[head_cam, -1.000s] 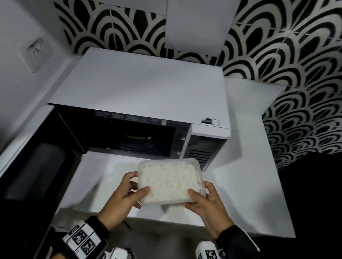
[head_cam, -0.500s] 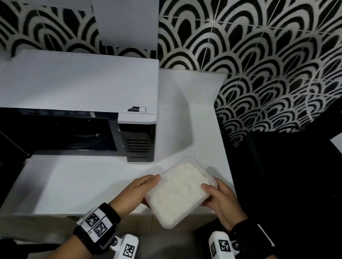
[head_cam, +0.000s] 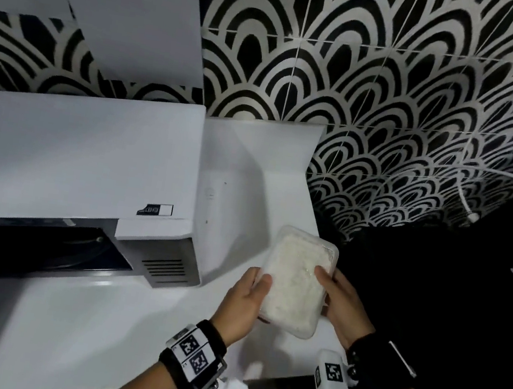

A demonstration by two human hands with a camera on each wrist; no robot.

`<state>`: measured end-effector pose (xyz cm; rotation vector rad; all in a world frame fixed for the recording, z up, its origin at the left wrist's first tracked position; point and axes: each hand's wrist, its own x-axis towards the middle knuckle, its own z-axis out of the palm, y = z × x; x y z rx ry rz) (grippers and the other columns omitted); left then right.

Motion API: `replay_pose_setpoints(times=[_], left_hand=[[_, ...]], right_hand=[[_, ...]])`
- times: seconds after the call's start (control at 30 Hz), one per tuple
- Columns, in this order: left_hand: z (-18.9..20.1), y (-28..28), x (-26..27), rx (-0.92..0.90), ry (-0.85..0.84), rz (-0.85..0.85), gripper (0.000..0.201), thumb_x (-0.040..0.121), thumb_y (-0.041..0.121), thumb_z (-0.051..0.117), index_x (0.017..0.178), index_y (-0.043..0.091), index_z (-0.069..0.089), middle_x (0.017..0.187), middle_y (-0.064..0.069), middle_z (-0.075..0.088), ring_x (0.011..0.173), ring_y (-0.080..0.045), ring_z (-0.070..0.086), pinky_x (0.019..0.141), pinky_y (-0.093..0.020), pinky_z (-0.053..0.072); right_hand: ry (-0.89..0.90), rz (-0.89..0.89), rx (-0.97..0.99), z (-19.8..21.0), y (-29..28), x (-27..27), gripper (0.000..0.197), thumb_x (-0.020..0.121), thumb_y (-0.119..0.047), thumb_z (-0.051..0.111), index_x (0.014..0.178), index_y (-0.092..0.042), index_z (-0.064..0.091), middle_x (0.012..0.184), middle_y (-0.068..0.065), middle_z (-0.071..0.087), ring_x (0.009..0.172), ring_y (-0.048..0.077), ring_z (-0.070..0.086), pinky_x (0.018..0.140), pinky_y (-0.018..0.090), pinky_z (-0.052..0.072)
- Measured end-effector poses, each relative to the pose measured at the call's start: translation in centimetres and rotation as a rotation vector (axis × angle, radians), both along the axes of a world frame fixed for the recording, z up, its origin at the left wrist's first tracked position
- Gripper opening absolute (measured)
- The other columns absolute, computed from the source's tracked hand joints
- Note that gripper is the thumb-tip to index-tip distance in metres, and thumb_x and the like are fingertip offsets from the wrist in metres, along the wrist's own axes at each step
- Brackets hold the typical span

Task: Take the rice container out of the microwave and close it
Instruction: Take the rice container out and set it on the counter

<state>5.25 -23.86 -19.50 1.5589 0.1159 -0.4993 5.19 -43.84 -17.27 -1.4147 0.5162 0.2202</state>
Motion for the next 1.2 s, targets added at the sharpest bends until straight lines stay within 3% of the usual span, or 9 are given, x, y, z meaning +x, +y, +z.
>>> replay_pose_setpoints(times=[0.2,0.3,0.43,0.57,0.63,0.77,0.87,1.1,1.2], left_hand=[[0.4,-1.2,5.2,0.079,0.015,0.009,0.031,0.106,0.039,0.042,0.117,0.015,0.058,0.107,-0.004,0.073,0.098,-0.024,0.072,0.073,-0.029,0.061],[0.2,-1.6,7.9,0.246,-0.058,0.018,0.025,0.11,0.033,0.036,0.105,0.013,0.05,0.089,0.0,0.062,0.079,-0.015,0.059,0.053,-0.012,0.047],[-0.7,-2.7,10.9,0.359,-0.062,0.085,0.031,0.11,0.027,0.036,0.079,0.025,0.04,0.074,0.005,0.048,0.073,-0.019,0.05,0.057,-0.026,0.039],[-2.0,-3.3,13.9,0.41,-0.017,0.167,0.03,0.109,0.023,0.037,0.079,0.023,0.038,0.073,0.005,0.046,0.071,-0.018,0.048,0.062,-0.032,0.036],[-2.8,-3.4,15.4,0.404,0.02,0.202,0.024,0.109,0.022,0.037,0.089,0.014,0.046,0.077,0.001,0.048,0.083,-0.025,0.052,0.07,-0.032,0.041],[-3.8,-3.3,17.5,0.368,0.164,0.257,0.039,0.107,0.026,0.035,0.133,0.002,0.051,0.128,-0.016,0.051,0.114,-0.037,0.057,0.068,-0.043,0.062],[-4.6,-3.0,18.8,0.456,0.158,0.238,0.038,0.106,0.022,0.036,0.128,-0.003,0.054,0.133,-0.025,0.055,0.114,-0.042,0.057,0.071,-0.047,0.063],[-7.1,-3.2,19.9,0.475,0.14,0.238,0.036,0.108,0.02,0.037,0.118,-0.006,0.059,0.132,-0.029,0.059,0.098,-0.031,0.055,0.049,-0.029,0.053],[-7.8,-3.3,19.8,0.43,0.179,0.263,0.027,0.108,0.028,0.038,0.102,0.006,0.053,0.132,-0.027,0.056,0.109,-0.04,0.061,0.056,-0.039,0.061]], right_hand=[[0.018,0.032,-0.096,-0.4,-0.9,5.8,0.029,0.092,-0.038,0.063,0.115,-0.02,0.062,0.115,0.004,0.071,0.102,0.023,0.069,0.078,0.038,0.055],[0.018,0.101,-0.131,-0.8,-0.9,9.2,0.031,0.094,-0.037,0.06,0.115,-0.015,0.062,0.117,0.008,0.069,0.103,0.025,0.067,0.081,0.038,0.054],[0.06,0.169,-0.098,-1.4,-0.6,13.2,0.024,0.1,-0.029,0.048,0.108,-0.013,0.064,0.103,0.006,0.069,0.092,0.021,0.064,0.074,0.032,0.048],[0.075,0.221,-0.118,-2.7,-0.5,16.6,0.02,0.1,-0.02,0.047,0.095,-0.016,0.065,0.1,0.005,0.068,0.094,0.023,0.061,0.075,0.03,0.045],[0.071,0.231,-0.135,-3.3,-0.2,17.9,0.019,0.101,-0.025,0.049,0.088,-0.025,0.063,0.098,-0.003,0.068,0.096,0.018,0.061,0.085,0.031,0.046],[0.056,0.313,-0.173,-4.5,0.3,19.8,0.024,0.102,-0.03,0.046,0.104,-0.018,0.066,0.121,0.004,0.065,0.114,0.022,0.058,0.109,0.037,0.039],[0.086,0.321,-0.225,-4.8,0.6,20.8,0.035,0.104,-0.023,0.042,0.126,0.0,0.058,0.12,0.007,0.06,0.11,0.023,0.054,0.1,0.028,0.036],[0.111,0.364,-0.307,-6.5,0.4,22.0,0.039,0.105,-0.024,0.039,0.131,-0.001,0.055,0.118,0.008,0.057,0.106,0.016,0.049,0.095,0.024,0.035],[0.11,0.363,-0.311,-7.1,0.5,22.1,0.039,0.105,-0.028,0.039,0.13,-0.003,0.057,0.122,0.01,0.059,0.106,0.018,0.051,0.096,0.026,0.037]])
